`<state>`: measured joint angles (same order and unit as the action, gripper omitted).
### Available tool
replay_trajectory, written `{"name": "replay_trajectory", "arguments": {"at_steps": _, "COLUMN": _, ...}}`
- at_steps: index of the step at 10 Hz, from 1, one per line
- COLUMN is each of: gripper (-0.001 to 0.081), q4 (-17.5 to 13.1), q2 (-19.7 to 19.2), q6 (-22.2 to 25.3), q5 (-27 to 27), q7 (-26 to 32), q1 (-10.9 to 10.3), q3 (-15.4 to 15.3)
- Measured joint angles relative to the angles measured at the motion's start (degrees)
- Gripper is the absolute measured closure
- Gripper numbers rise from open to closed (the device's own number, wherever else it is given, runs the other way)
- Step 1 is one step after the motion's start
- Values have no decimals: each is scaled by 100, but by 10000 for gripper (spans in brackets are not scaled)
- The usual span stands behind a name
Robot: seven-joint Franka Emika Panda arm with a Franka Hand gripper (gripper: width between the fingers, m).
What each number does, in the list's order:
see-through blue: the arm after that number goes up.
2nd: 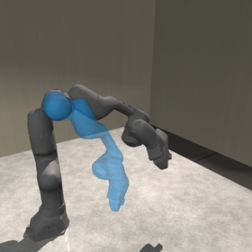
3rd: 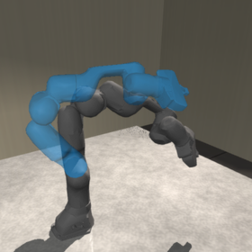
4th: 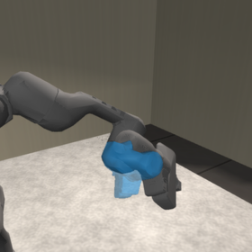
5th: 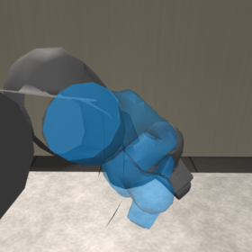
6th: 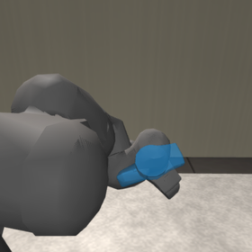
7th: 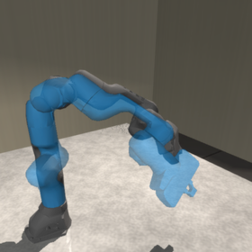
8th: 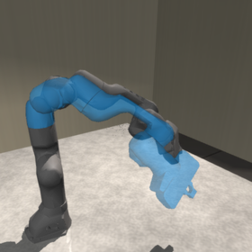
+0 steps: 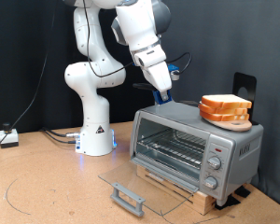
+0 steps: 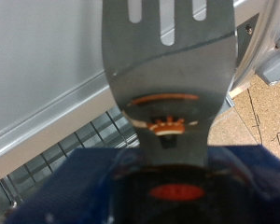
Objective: Make a piece of toast with the oven
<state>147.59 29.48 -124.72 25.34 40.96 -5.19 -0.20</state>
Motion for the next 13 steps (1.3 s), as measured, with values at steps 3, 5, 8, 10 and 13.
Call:
{"name": "replay_trajectory", "arguments": {"at_steps": 3, "gripper": 394, "q4": 0, "q2": -6, "q6": 25, "q5": -6, "q7": -10, "q1": -2, "q3": -72}}
{"name": "replay_trajectory", "arguments": {"at_steps": 5, "gripper": 394, "q4": 3, "q2": -21, "q6": 25, "q5": -6, "q7": -25, "q1": -3, "q3": -138}}
{"name": "replay_trajectory", "arguments": {"at_steps": 8, "gripper": 394, "q4": 4, "q2": -73, "q6": 25, "q5": -6, "q7": -60, "q1": -3, "q3": -220}}
{"name": "replay_trajectory", "arguments": {"at_steps": 10, "gripper": 394, "q4": 6, "q2": -92, "q6": 24, "q5": -6, "q7": -66, "q1": -3, "q3": -251}}
{"name": "replay_trajectory", "arguments": {"at_steps": 13, "gripper": 394, "q4": 12, "q2": -95, "q6": 11, "q5": 1, "q7": -79, "q1": -5, "q3": -330}}
